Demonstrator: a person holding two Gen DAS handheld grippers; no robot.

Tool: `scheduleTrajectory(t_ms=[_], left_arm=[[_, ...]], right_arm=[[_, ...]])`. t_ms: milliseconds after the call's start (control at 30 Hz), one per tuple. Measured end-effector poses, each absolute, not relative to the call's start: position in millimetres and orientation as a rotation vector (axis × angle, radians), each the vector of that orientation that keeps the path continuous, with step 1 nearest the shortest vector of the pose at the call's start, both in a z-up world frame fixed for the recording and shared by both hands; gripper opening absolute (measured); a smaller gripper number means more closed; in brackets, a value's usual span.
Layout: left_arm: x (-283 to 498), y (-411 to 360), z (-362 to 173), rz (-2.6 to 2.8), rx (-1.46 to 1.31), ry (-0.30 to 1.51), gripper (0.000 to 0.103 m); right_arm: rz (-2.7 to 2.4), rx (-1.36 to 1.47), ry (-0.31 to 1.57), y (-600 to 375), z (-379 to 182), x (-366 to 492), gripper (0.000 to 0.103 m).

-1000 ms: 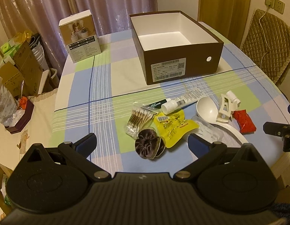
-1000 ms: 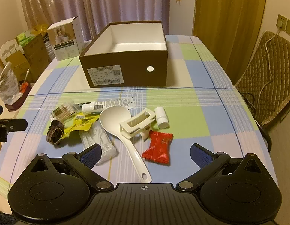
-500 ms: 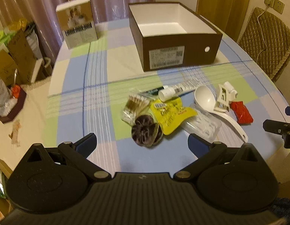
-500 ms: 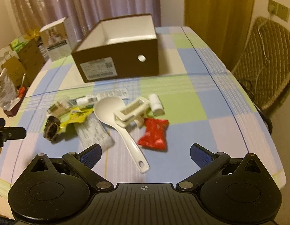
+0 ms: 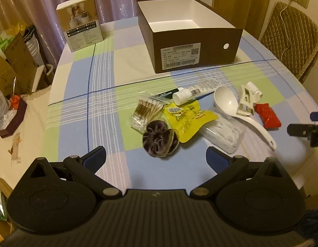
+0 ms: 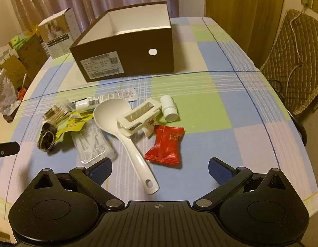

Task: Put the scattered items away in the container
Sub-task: 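Move both tools toward the scattered items on the table, then grasp the red candy packet with the right tool while the left tool grasps the brown scrunchie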

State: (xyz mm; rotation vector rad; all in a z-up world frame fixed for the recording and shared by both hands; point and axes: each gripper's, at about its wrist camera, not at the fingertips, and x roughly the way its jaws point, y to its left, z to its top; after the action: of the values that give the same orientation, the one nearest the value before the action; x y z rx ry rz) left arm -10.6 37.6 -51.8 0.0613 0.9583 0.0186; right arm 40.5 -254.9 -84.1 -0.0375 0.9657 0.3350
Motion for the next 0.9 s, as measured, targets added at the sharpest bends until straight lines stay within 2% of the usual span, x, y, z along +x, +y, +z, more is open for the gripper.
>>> scheduleTrajectory(t_ms=[300,333,367,700,733,767,800,900], left_arm=[[3,45,-68,0.070,0.030,0.979,0.102],[4,46,-70,0.074,0.028,0.987,0.102],[7,46,-72,0.075,0.027,0.992,0.102],[15,43,-85,0.050,0.064,1.032,0.102],[16,44,-85,0.047,0.060,1.031,0.102],[16,45,-85,0.045,0.057,1.029,0.102],[17,45,-86,0.046,0.056,1.028,0.101],[20,47,-87,0.043,0.057,1.025,0.097]], right_arm=[[0.320,-0.021,0.967,-256,-103,66,0.101],[0.327,-0.027,0.969,-255,-106,69,0.083],[0.331,-0.028,0.983,-254,-110,73,0.074],[0.355,-0.014,1.008,-250,-126,102,0.074],[0.360,-0.018,1.005,-249,-126,103,0.068],[0.368,-0.022,1.003,-249,-127,104,0.055],[0.380,-0.025,1.013,-248,-129,106,0.052],[0.380,-0.024,1.031,-248,-134,109,0.051]])
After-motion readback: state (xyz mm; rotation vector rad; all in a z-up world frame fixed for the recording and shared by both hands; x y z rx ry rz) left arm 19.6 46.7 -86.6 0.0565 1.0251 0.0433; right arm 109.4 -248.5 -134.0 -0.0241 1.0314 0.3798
